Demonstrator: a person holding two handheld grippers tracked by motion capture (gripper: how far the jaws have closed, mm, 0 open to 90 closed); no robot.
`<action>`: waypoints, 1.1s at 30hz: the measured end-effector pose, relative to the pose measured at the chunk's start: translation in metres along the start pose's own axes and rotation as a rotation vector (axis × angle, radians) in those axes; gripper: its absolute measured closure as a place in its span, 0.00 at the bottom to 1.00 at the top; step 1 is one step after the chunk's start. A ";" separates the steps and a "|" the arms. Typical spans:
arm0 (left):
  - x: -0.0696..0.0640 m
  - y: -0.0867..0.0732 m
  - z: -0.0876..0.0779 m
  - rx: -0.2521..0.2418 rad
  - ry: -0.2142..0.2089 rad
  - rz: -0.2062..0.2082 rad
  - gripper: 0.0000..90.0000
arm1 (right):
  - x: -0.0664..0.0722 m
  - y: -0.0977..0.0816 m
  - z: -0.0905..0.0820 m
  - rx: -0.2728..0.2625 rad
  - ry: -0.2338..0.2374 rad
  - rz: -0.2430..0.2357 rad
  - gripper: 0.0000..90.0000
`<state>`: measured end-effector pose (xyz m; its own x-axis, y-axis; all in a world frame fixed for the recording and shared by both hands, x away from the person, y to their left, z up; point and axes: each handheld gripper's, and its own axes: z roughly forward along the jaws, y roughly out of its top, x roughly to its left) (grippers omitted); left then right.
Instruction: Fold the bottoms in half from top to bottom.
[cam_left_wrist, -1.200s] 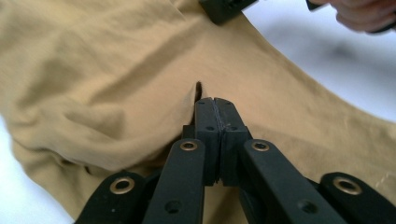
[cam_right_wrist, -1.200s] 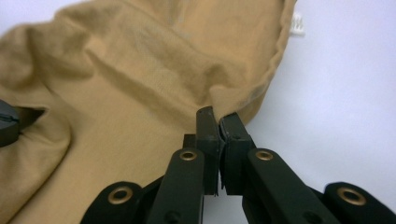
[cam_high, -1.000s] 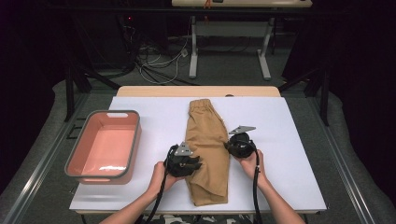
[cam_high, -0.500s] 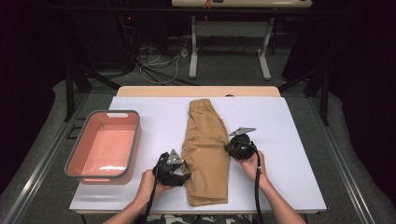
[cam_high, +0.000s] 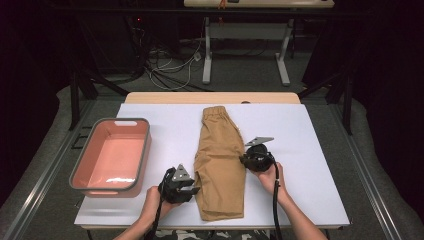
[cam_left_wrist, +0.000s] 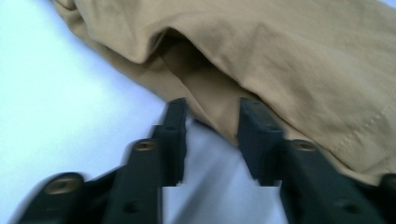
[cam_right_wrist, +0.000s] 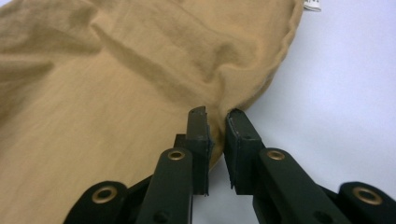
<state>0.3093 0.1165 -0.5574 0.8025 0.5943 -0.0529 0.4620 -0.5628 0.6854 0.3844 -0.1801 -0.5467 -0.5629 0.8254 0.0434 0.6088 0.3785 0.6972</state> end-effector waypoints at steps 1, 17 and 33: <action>0.003 -0.001 0.000 -0.006 -0.014 -0.014 0.82 | 0.001 0.000 -0.001 0.001 0.000 -0.006 0.92; -0.004 0.004 -0.007 -0.018 -0.002 0.000 0.73 | 0.001 -0.002 -0.001 0.011 -0.006 -0.010 0.94; -0.015 -0.002 -0.013 0.056 0.016 0.005 0.56 | 0.001 -0.002 -0.001 0.017 -0.005 -0.008 0.93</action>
<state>0.2909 0.1165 -0.5485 0.7987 0.6005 -0.0377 0.4790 -0.5966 0.6439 0.3822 -0.1804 -0.5477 -0.5650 0.8244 0.0341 0.6135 0.3921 0.6855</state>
